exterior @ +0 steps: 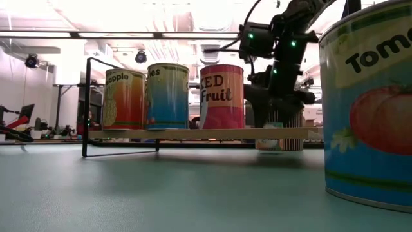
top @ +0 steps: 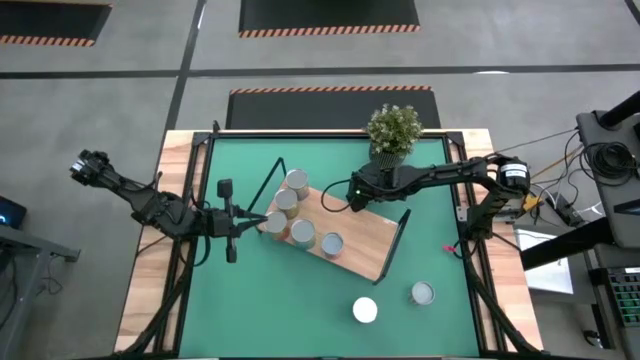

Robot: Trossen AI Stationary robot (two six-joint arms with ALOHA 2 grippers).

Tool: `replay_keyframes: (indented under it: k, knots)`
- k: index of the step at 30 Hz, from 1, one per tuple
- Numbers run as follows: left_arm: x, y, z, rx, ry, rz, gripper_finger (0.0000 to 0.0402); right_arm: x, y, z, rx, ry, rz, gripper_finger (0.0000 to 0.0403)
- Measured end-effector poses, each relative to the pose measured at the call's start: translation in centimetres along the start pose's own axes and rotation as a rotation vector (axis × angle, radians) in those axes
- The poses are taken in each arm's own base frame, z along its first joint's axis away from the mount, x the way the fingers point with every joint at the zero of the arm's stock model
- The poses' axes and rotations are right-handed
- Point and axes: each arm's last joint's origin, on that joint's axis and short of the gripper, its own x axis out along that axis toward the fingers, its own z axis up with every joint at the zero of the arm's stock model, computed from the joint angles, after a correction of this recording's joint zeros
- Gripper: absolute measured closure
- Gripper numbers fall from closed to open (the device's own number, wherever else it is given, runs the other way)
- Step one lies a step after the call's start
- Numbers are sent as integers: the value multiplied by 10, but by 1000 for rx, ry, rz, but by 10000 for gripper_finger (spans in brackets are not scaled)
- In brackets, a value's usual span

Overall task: Pick and place cans onto a shelf
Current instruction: Put the small canned oranges on the shelf

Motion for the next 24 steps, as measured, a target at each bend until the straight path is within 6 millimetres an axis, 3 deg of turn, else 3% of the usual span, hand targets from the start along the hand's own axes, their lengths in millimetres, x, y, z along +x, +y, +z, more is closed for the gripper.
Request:
replay_keyframes:
  k: [6,14,18,24]
  knots:
    - [0,0,0,0,0,0,402,-25,6,17,-59,16,-16,109]
    - [0,0,0,0,0,-1,402,-75,31,28,-172,45,101,109]
    - [0,0,-1,5,6,-2,402,-100,44,23,-220,74,170,109]
    - [0,0,0,4,5,-2,402,-120,65,-6,-294,138,282,109]
